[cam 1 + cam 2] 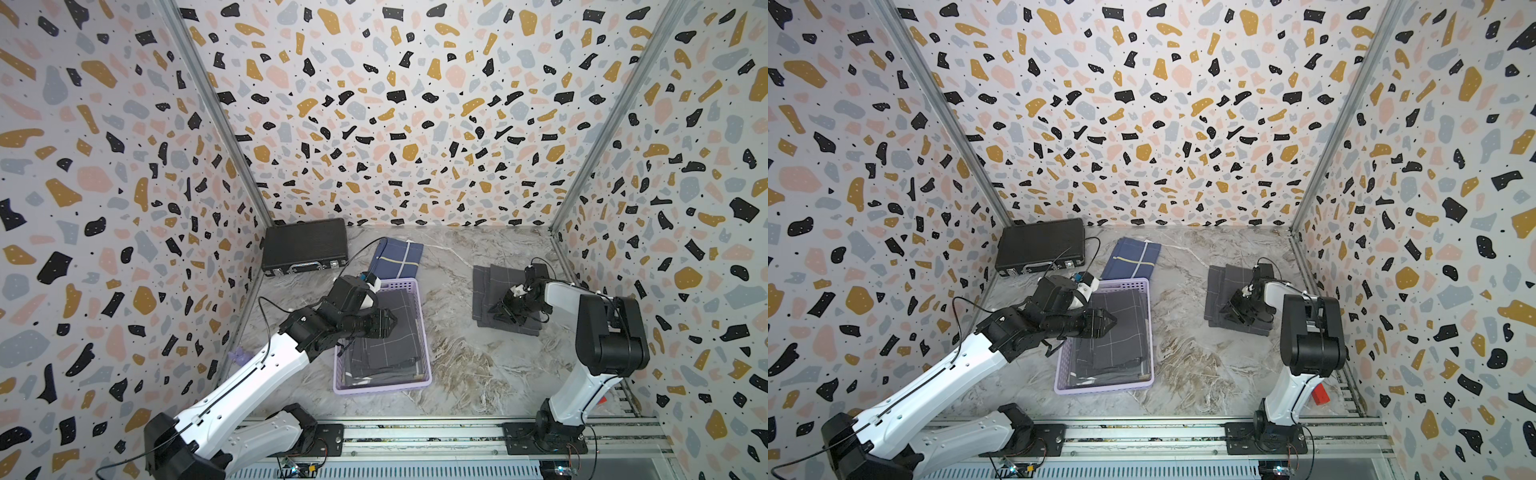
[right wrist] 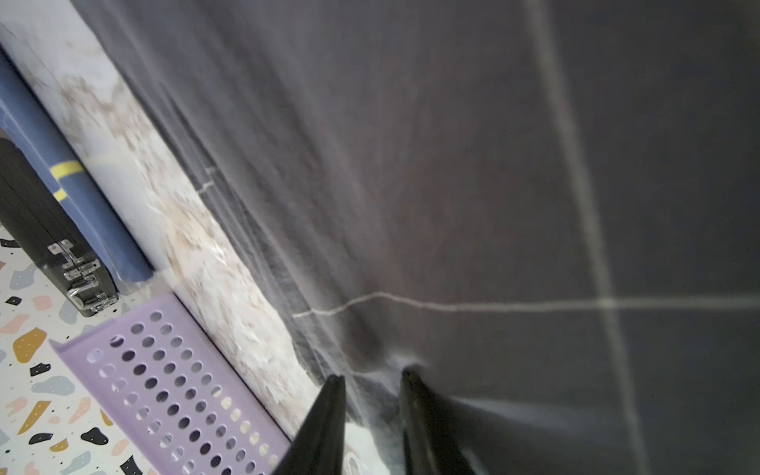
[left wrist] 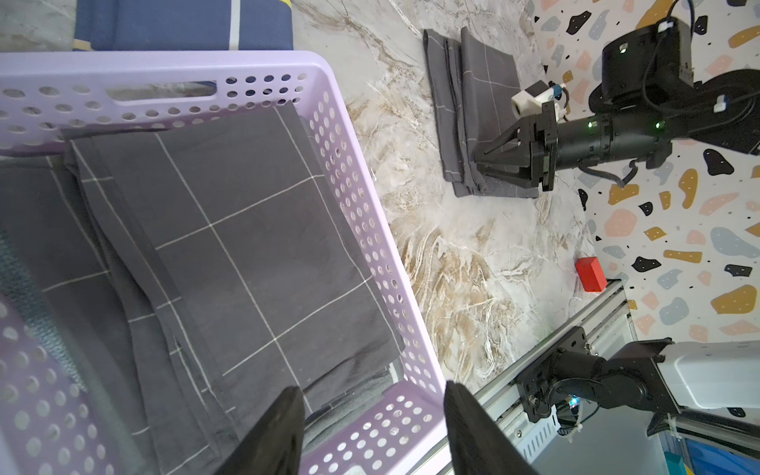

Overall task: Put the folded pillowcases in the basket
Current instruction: Move the pillowcase to the center of the board.

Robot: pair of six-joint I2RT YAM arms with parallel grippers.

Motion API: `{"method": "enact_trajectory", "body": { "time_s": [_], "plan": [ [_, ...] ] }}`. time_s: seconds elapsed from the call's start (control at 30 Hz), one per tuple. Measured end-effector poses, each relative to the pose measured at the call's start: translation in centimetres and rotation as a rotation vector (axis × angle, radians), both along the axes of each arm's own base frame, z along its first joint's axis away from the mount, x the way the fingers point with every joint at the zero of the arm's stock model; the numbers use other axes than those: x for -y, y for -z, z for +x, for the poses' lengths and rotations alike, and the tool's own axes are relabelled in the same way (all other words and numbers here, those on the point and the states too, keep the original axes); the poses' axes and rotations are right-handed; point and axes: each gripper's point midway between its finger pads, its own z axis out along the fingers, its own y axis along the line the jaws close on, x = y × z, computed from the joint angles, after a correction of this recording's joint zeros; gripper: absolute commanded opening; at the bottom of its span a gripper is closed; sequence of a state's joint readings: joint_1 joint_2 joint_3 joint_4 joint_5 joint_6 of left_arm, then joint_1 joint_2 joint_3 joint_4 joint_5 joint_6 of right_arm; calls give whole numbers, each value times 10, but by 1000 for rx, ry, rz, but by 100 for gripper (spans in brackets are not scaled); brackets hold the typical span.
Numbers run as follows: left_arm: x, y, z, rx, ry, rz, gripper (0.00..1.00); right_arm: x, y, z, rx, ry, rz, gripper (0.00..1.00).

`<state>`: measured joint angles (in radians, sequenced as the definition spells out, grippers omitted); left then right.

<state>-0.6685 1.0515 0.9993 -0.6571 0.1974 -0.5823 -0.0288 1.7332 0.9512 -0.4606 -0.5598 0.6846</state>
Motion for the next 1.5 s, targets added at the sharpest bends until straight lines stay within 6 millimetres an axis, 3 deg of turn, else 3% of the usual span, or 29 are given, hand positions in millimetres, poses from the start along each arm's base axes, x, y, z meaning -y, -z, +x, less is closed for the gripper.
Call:
{"method": "enact_trajectory", "body": {
  "time_s": [0.1,0.2,0.3,0.43,0.53,0.63,0.7,0.83,0.97,1.2,1.4,1.5],
  "plan": [
    [3,-3,-5,-5,10,-1,58,-8,-2,-39,-43,-26,-17,32],
    [7,-5,-7,-11,21,2,58,-7,-13,-61,-58,-50,-61,34],
    [14,-10,-4,-12,30,7,58,2,-34,-53,-13,-61,-119,36],
    [21,-14,2,-7,35,15,58,7,-63,-24,78,-67,-153,38],
    [24,-15,5,-15,35,24,58,10,-70,-11,104,-77,-181,39],
    [31,-16,13,-22,38,36,58,18,-64,-1,85,-84,-227,37],
    [40,-16,18,-29,49,47,58,21,-54,6,62,-92,-242,30],
    [69,-13,32,-43,87,70,59,22,-22,8,-10,-111,-250,23],
    [103,-11,48,-48,125,78,61,18,0,-16,-76,-137,-257,23],
    [139,3,73,-79,138,85,62,-17,3,-46,-61,-238,-232,20],
    [151,23,76,-122,144,107,61,-28,5,-88,-75,-263,-184,21],
    [167,37,72,-142,168,126,62,-29,2,-103,-72,-242,-158,23]
  ]
}}
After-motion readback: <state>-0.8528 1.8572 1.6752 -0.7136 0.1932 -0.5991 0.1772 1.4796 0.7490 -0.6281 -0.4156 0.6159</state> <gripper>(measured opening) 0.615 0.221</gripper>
